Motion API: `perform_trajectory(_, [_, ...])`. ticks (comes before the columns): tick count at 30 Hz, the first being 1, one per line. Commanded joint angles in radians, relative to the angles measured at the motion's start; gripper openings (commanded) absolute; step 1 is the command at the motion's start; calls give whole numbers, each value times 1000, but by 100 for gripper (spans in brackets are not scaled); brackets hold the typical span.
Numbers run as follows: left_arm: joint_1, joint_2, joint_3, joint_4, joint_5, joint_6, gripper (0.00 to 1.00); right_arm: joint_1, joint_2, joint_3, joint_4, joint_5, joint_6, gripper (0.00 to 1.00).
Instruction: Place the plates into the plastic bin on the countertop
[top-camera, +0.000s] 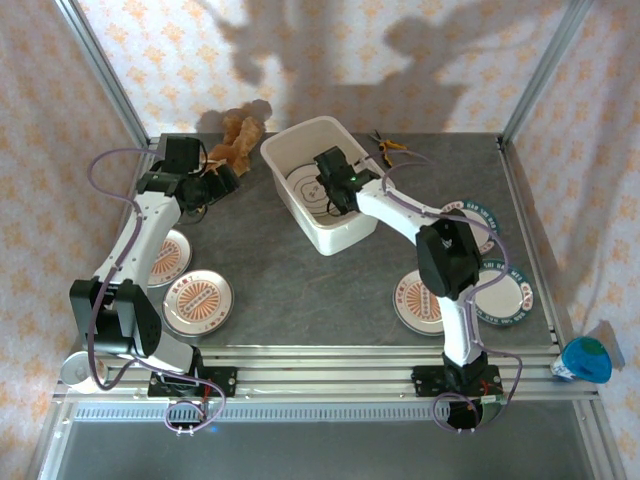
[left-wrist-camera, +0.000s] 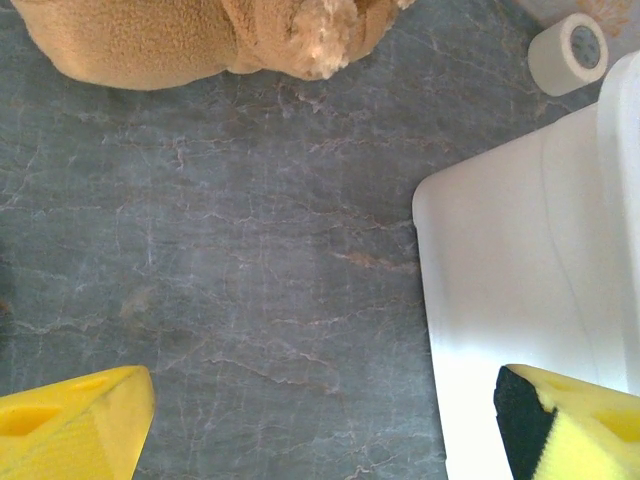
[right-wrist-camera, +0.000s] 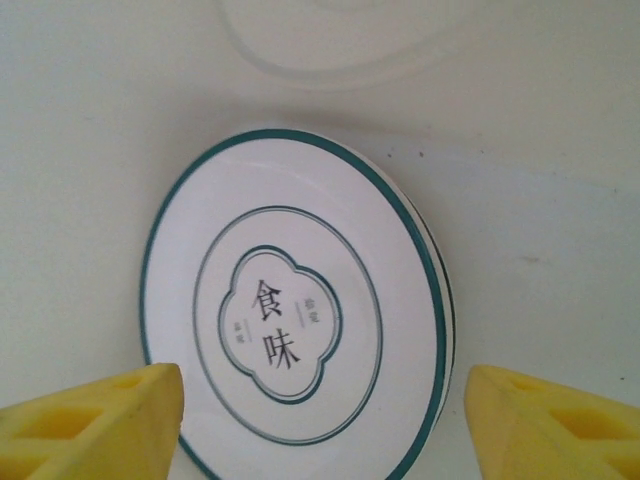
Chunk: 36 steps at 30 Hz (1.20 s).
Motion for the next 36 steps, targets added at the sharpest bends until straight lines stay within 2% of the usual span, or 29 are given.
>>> perform_trajectory(1, [-7, -46, -37, 3, -34, -2, 90, -1, -68, 5, -4, 53, -83, 78])
perform_trajectory(7, [-4, -79, -79, -28, -51, 4, 91, -1, -114, 0, 24, 30, -242, 80])
perform_trajectory(13, [36, -148, -146, -64, -40, 4, 91, -1, -174, 19, 77, -44, -503, 76])
perform_trajectory(17, [108, -223, -218, -61, -1, 4, 91, -1, -102, 213, -90, -185, -680, 73])
perform_trajectory(21, [167, -270, -267, -67, 28, 38, 91, 2, -54, 312, -160, -317, -745, 70])
perform_trajectory(23, [188, -284, -282, -68, 45, 44, 92, 3, -50, 320, -140, -413, -760, 66])
perform_trajectory(26, [229, -290, -308, -56, 98, 35, 92, 20, -37, 360, -148, -491, -789, 64])
perform_trajectory(31, [299, -278, -354, -7, 196, 16, 93, 88, 57, 530, -300, -593, -909, 61])
perform_trajectory(36, [370, -237, -348, 41, 268, -43, 93, 169, 114, 596, -367, -609, -973, 58])
